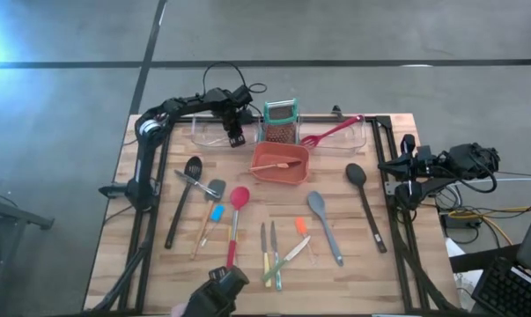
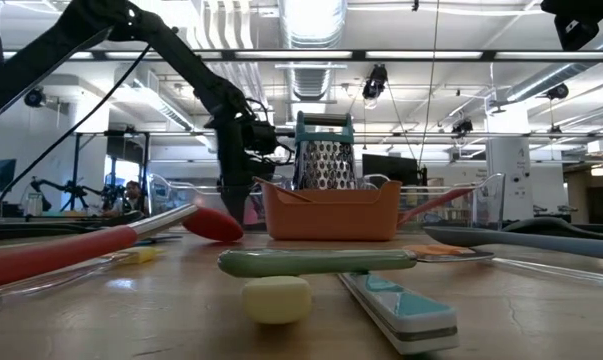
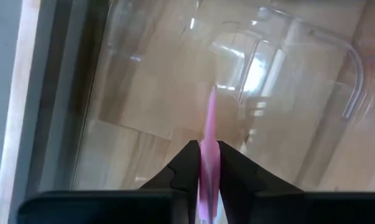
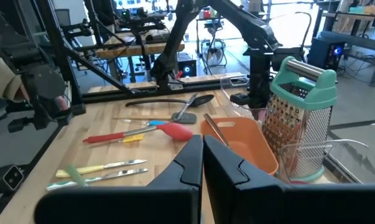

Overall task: Pick & Place Kitchen Items
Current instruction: Put the pink spatula into the left transparent bin, then put the silver table knife into the orange bin

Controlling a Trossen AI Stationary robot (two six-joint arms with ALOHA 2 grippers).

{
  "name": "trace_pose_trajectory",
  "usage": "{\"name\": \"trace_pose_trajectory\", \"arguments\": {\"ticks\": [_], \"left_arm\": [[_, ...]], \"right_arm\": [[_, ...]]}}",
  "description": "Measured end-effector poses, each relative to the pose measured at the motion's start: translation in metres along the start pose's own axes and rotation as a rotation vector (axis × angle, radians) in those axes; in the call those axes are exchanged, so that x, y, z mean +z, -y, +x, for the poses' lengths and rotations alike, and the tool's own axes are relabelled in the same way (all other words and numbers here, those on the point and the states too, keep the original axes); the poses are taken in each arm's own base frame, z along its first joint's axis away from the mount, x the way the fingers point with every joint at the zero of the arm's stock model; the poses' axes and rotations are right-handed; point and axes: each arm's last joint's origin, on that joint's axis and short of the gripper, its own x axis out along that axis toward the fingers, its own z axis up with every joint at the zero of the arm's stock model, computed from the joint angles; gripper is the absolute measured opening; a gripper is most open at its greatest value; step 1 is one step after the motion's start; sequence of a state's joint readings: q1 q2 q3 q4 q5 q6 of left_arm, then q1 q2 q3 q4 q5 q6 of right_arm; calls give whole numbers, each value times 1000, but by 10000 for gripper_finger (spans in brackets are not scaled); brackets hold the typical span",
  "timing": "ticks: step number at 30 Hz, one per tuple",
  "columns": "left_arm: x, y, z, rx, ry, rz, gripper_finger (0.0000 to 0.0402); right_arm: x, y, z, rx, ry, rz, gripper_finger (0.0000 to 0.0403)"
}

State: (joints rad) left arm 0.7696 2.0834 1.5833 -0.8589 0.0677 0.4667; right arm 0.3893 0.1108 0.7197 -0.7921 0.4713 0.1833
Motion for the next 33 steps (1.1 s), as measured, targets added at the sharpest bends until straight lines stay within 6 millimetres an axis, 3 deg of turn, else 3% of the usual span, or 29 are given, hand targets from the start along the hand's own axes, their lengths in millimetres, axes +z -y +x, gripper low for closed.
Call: {"name": "trace_pose_trajectory", "arguments": {"ticks": [8,16,24,33], "left_arm": [[1,0,-9,30,-1,2,113],[6,-2,-48,78,-8,3,146],[7,3,-98,68,-19,2,153],[-6,20,-178,118,132,-47,152]], "right_arm": [[0,0,0,0,0,0,8],[0,0,0,0,1,0,8],[0,0,0,1,1,0,8],[0,0,0,0,1,0,8]]}}
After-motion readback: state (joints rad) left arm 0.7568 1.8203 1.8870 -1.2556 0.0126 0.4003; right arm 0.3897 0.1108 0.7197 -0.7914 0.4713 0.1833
